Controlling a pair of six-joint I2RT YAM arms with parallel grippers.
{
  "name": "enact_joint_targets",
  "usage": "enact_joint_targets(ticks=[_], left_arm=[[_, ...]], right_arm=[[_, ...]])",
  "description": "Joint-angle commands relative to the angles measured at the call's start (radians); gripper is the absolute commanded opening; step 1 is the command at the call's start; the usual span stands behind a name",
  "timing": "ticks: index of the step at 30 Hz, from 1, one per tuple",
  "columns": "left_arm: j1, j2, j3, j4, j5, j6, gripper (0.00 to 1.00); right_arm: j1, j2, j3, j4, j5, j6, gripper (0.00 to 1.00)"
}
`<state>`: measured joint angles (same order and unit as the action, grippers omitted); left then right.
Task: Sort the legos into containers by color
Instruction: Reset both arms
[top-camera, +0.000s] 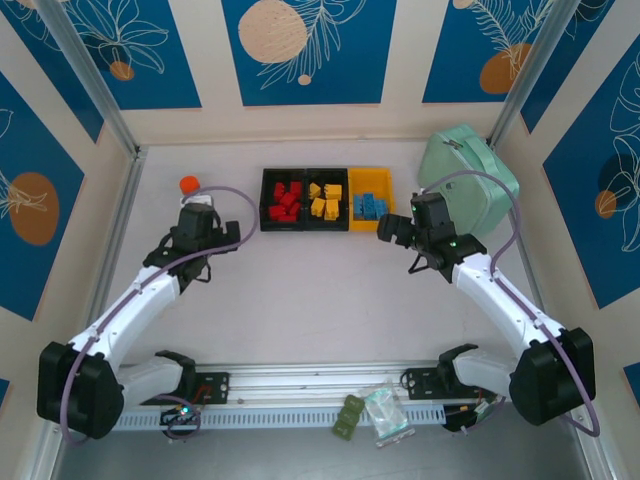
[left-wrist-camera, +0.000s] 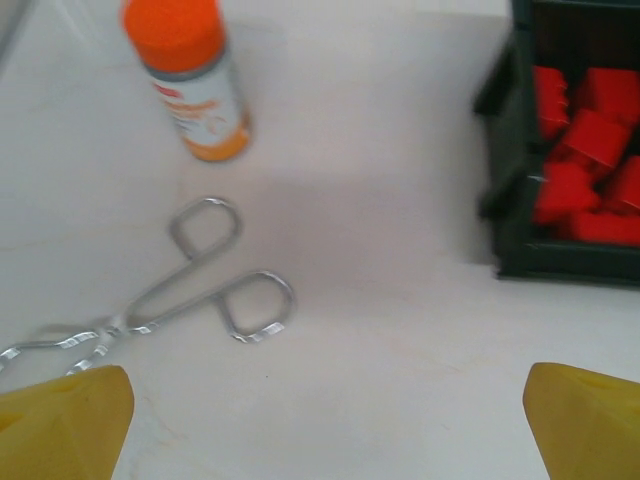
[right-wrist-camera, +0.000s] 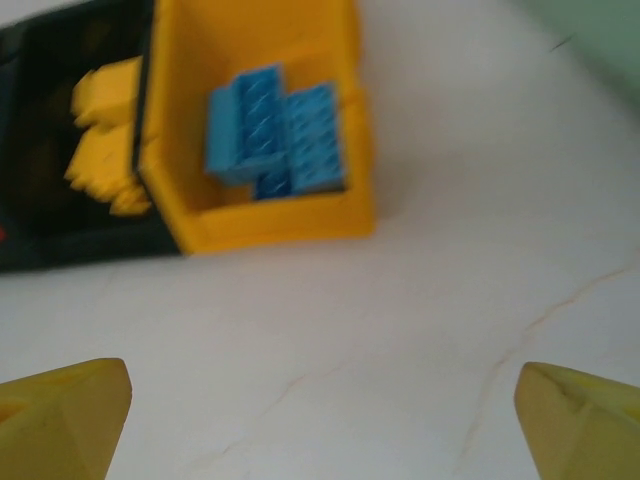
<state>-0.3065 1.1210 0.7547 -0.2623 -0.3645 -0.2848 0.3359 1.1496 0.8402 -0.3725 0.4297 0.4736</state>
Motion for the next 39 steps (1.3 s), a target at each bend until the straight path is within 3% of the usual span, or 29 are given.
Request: enact_joint_targets(ticks=[1, 4, 9, 12, 15, 16, 18, 20, 21, 22, 24, 27, 39], left_arm=[[0.029, 0.006, -0.12, 0.276, -0.152, 0.14, 0.99], [0.066, 0.05, -0.23, 0.534, -0.161, 0.249, 0.99], [0.112, 0.229, -0.262, 0.753, -0.156, 0.313, 0.99], [0.123, 0.32, -0.323, 1.015, -0.128, 0.329, 0.99], [0.137, 0.407, -0.345, 1.146, -0.089, 0.337, 0.99], [0.138, 0.401, -0.335, 1.107, -0.057, 0.33, 0.99], [0.164, 0.402, -0.345, 1.122, 0.011, 0.32, 0.99], [0.181, 0.403, -0.386, 1.171, 0.108, 0.324, 0.99], [0.184, 0.457, -0.422, 1.309, 0.123, 0.335, 0.99], [0.185, 0.471, -0.441, 1.375, 0.121, 0.336, 0.99], [0.187, 0.435, -0.401, 1.224, 0.124, 0.326, 0.99], [0.186, 0.446, -0.397, 1.24, 0.099, 0.321, 0.99], [0.176, 0.456, -0.4, 1.268, 0.076, 0.33, 0.99]], right_arm=[[-0.011, 0.008, -0.1, 0.23, 0.266, -0.172, 0.99], [-0.038, 0.029, -0.26, 0.543, 0.323, -0.313, 0.99], [-0.127, 0.16, -0.362, 0.81, 0.297, -0.347, 0.99], [-0.129, 0.224, -0.418, 1.017, 0.274, -0.408, 0.99], [-0.189, 0.243, -0.463, 1.158, 0.039, -0.411, 0.99], [-0.223, 0.266, -0.468, 1.177, -0.061, -0.398, 0.99], [-0.239, 0.334, -0.477, 1.263, -0.104, -0.402, 0.99], [-0.276, 0.365, -0.484, 1.281, -0.172, -0.378, 0.99], [-0.278, 0.391, -0.484, 1.336, -0.176, -0.378, 0.99], [-0.274, 0.377, -0.463, 1.27, -0.167, -0.381, 0.99], [-0.301, 0.378, -0.447, 1.234, -0.178, -0.349, 0.99], [-0.284, 0.377, -0.45, 1.239, -0.08, -0.331, 0.99], [-0.293, 0.374, -0.442, 1.218, -0.097, -0.326, 0.99]])
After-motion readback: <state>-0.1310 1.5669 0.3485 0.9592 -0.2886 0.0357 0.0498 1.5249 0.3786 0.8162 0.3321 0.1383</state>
